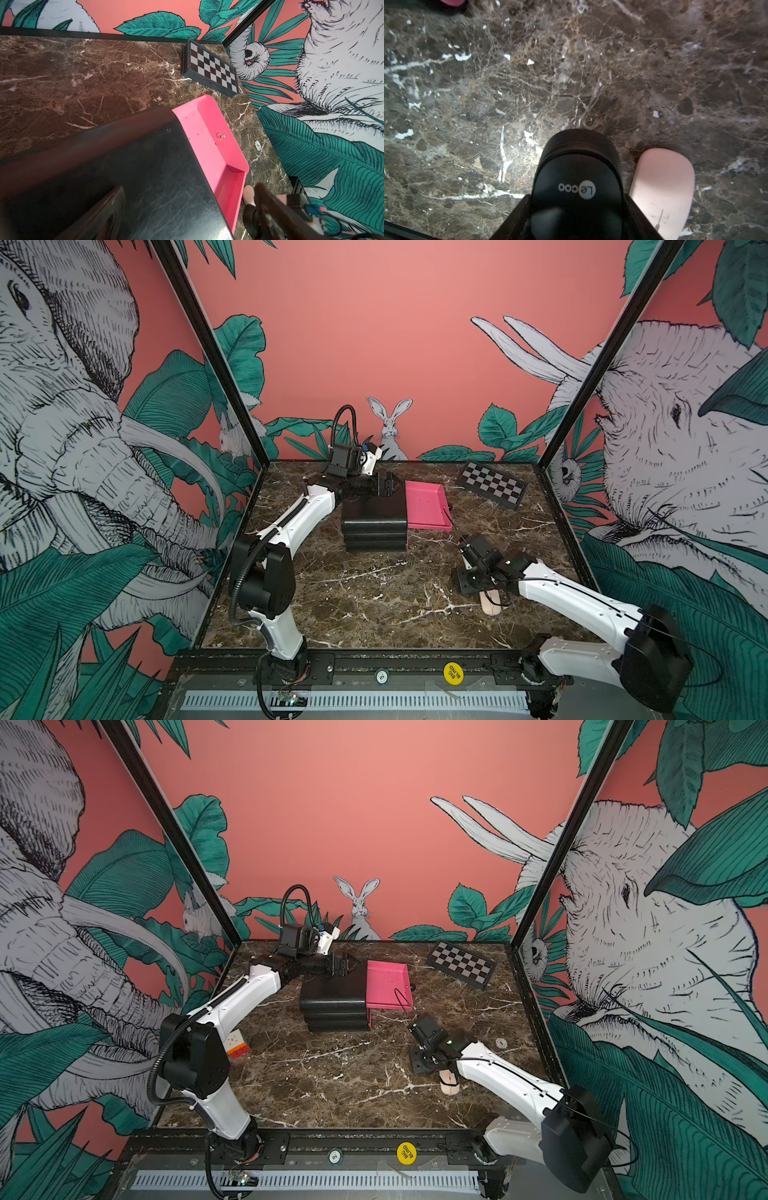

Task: Take the mice out of the drawer
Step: Place the mouse at the center of the board.

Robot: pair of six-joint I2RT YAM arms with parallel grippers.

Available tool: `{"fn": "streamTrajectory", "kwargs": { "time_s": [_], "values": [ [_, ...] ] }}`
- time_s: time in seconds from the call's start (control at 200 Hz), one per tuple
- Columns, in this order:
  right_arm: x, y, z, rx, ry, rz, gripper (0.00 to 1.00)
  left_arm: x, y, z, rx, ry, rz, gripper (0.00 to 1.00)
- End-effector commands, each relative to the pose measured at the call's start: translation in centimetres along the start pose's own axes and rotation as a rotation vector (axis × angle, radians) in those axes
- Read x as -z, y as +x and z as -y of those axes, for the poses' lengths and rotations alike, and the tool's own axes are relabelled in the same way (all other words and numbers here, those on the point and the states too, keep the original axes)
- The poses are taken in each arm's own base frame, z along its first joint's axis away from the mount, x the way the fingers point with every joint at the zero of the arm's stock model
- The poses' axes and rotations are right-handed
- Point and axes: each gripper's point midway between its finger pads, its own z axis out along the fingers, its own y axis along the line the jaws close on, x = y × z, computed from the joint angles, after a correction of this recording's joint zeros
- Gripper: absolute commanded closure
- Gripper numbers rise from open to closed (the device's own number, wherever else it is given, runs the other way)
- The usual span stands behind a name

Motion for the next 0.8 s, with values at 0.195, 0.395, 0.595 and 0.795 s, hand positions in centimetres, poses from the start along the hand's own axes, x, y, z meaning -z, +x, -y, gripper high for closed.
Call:
{"fn": "streamTrajectory", "kwargs": {
  "time_s": [0.195, 0.395, 0.595, 0.795],
  "values": [
    [-2.1, 1.6, -0.8, 0.049, 0.051, 0.003, 0.45, 0.0, 2.3, -1.8, 0.08, -0.072, -0.075, 0.01],
    [-3.3, 2.3, -0.7, 0.024, 0.085, 0.012, 0.45, 0.0, 2.4, -1.9, 0.086, -0.073, -0.076, 0.01],
    [-3.8, 2.6, -0.1, -0.029, 0.106, 0.045, 0.45, 0.0, 2.5, -1.8, 0.089, -0.068, -0.076, 0.01],
    [-4.5, 3.1, -0.6, -0.034, 0.089, 0.024, 0.43, -0.2, 2.7, -1.8, 0.09, -0.062, -0.082, 0.01]
  ]
}}
